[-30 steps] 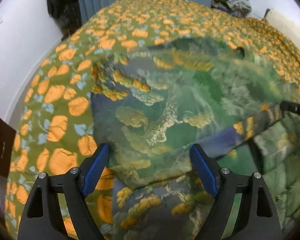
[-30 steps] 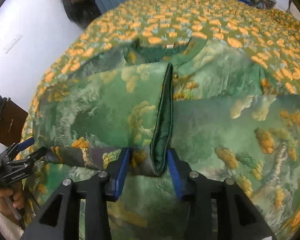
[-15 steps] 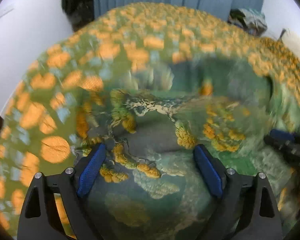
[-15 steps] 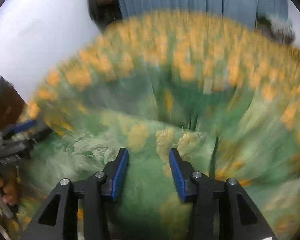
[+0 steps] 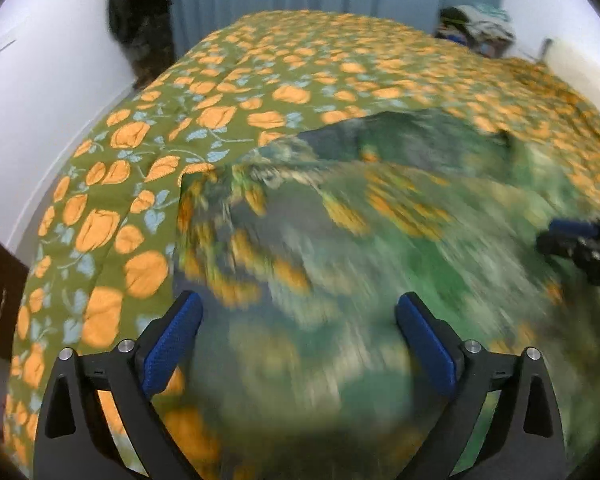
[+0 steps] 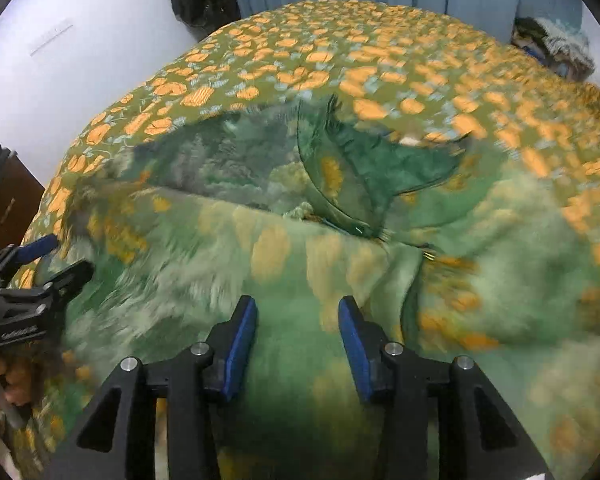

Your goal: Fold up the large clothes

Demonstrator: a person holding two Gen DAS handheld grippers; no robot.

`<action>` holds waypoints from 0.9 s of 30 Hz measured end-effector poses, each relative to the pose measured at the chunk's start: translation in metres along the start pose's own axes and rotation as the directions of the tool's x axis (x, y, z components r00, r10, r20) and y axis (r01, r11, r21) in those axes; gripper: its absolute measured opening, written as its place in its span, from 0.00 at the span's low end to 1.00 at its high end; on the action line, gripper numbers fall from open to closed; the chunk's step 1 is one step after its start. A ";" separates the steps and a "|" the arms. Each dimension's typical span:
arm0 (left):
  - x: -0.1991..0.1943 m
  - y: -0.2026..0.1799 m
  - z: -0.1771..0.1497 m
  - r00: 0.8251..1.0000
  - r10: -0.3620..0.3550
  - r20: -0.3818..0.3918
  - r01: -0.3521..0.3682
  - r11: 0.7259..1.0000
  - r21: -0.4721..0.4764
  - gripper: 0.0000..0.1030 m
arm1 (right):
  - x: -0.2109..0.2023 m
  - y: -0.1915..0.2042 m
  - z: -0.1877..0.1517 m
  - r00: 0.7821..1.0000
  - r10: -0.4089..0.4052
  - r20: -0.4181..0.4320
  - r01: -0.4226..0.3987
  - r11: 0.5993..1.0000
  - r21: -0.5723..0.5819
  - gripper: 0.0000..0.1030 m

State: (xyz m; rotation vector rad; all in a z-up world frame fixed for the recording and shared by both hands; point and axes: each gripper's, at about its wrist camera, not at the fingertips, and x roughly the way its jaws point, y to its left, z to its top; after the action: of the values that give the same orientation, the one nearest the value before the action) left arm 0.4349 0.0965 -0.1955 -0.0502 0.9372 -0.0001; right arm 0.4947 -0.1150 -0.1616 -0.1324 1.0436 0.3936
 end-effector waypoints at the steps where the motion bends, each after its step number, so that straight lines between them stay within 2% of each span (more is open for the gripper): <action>1: -0.004 -0.001 -0.006 1.000 -0.010 -0.008 0.010 1.000 0.011 0.99 | -0.007 0.003 -0.007 1.000 -0.002 0.002 0.002 1.000 -0.014 0.53; 4: 0.017 -0.004 -0.025 0.994 0.024 -0.102 -0.019 0.999 0.044 1.00 | 0.016 0.010 -0.033 0.996 -0.043 -0.080 0.038 0.997 -0.060 0.54; 6: 0.010 -0.001 -0.029 0.994 0.039 -0.106 -0.038 0.999 0.015 0.99 | 0.013 0.009 -0.040 0.998 -0.054 -0.044 0.052 0.998 -0.042 0.54; 9: -0.026 0.003 -0.039 0.994 -0.013 -0.104 0.008 0.999 -0.042 0.98 | -0.029 0.009 -0.046 1.000 -0.022 0.012 0.022 1.000 0.008 0.54; 12: -0.070 -0.007 -0.070 0.997 -0.041 -0.071 0.043 0.999 0.023 0.98 | -0.080 0.005 -0.074 0.998 0.013 0.063 -0.012 1.000 -0.009 0.54; 14: -0.091 -0.017 -0.096 0.996 -0.056 -0.075 0.062 0.995 0.076 0.99 | -0.107 0.002 -0.103 0.997 0.005 0.077 -0.002 1.000 -0.027 0.54; 17: -0.101 -0.030 -0.141 0.991 -0.088 -0.097 0.098 0.990 0.102 0.99 | -0.140 -0.009 -0.163 0.994 -0.061 0.096 0.062 0.998 -0.013 0.54; 18: -0.094 -0.035 -0.158 0.990 -0.080 -0.114 0.092 0.990 0.111 0.99 | -0.144 -0.017 -0.189 0.992 -0.081 0.093 0.080 0.997 0.015 0.56; 20: -0.090 -0.036 -0.172 0.996 -0.056 -0.063 0.063 0.991 0.114 1.00 | -0.133 -0.032 -0.231 0.994 -0.101 0.032 0.098 0.992 0.084 0.60; 21: -0.092 -0.035 -0.170 0.997 -0.056 -0.060 0.062 0.993 0.098 1.00 | -0.126 -0.036 -0.243 0.994 -0.105 0.006 0.104 0.989 0.105 0.60; 23: -0.102 -0.033 -0.156 0.997 -0.055 -0.053 0.057 0.997 0.043 0.98 | -0.128 -0.045 -0.266 0.995 -0.065 0.071 0.052 0.984 0.172 0.60; 25: -0.117 -0.033 -0.136 0.996 -0.088 0.017 0.088 0.996 0.009 0.99 | -0.143 -0.042 -0.272 0.987 -0.092 0.135 0.065 0.979 0.192 0.60; 27: -0.124 -0.042 -0.111 0.992 -0.088 0.092 0.088 0.996 0.001 0.99 | -0.154 -0.040 -0.268 0.975 -0.102 0.197 0.066 0.981 0.180 0.60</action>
State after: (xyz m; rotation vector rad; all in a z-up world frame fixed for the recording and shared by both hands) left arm 0.2728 0.0527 -0.1597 -0.0939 0.8421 -0.0776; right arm 0.2235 -0.2688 -0.1672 0.0190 0.8599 0.2327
